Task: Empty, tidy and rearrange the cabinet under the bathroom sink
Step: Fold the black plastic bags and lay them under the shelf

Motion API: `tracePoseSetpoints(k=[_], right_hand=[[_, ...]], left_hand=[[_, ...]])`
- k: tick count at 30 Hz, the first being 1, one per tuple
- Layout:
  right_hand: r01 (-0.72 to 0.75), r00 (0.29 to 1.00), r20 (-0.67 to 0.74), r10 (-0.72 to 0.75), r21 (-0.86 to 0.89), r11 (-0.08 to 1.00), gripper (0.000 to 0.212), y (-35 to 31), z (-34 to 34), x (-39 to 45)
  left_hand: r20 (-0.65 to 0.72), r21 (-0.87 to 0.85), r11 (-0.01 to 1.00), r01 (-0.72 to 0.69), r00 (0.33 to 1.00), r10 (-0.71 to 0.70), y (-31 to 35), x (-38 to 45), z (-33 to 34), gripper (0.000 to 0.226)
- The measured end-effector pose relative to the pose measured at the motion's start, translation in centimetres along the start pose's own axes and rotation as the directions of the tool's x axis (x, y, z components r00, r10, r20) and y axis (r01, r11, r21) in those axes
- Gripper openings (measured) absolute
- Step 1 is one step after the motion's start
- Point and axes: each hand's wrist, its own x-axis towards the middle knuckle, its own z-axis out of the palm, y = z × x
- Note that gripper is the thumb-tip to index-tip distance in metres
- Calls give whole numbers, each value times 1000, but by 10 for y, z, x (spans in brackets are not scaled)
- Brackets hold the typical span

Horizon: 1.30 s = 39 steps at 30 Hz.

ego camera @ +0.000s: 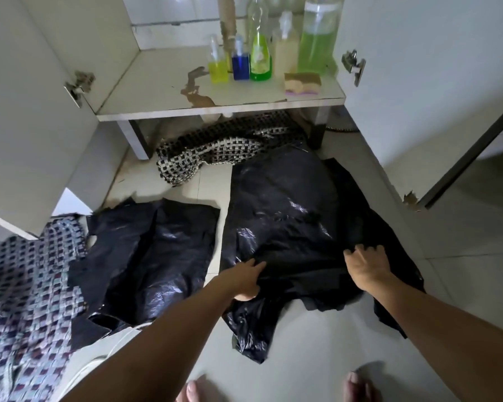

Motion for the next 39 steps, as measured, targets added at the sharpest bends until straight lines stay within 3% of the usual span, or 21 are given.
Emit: tracePoseSetpoints(k=[5,10,13,15,17,20,23,25,28,31,35,37,39], right_hand=[[-75,997,1,75,-23,997,42,19,1,1],[-37,972,230,49,-56,998,58,18,0,-5],[10,967,256,-10,1,1000,73,-1,-34,2],[78,981,170,-96,108,991,66,-23,-75,5],[196,981,-41,-192,236,952,42,-51,-123,5],[365,921,-279,-270,387,847,33,-102,-192,1],[498,857,-377,-353,427,755,40,-156,-237,-7],[544,835,-372,-407,443,713,40,-193,-248,-17],[572,820,-301,-486,432,697,38,-249,-236,-23],[593,793,-175,-584,445,671,21,-300,-200,-29],[573,746,-9,-666,518,635,46,-361,-156,-52],[558,765,-15,-643,513,652,53,-385,-142,-63],[553,801,-102,-590,504,664,34,-396,-140,-69]], left_hand=[[20,-6,1000,2,1000,-2,-2,-2,1,81],[86,-18,1000,-12,996,14,-3,-9,-5,104],[58,-76,995,-59,996,63,-6,-19,-25,94],[6,-55,997,-53,999,53,-14,-24,-53,77],[-54,27,1000,-13,998,14,-31,-35,-91,73],[-194,131,990,54,981,-28,-63,-69,-151,63],[-315,132,979,153,943,-105,-106,-111,-186,59],[-315,94,974,206,934,-167,-138,-129,-180,55],[-198,46,958,283,943,-268,-181,-143,-140,54],[61,-6,911,412,910,-411,-220,-150,-88,61],[323,46,882,469,829,-457,-260,-153,-34,64],[367,110,881,460,805,-466,-270,-153,-21,70],[349,112,883,456,814,-465,-273,-151,-15,78]])
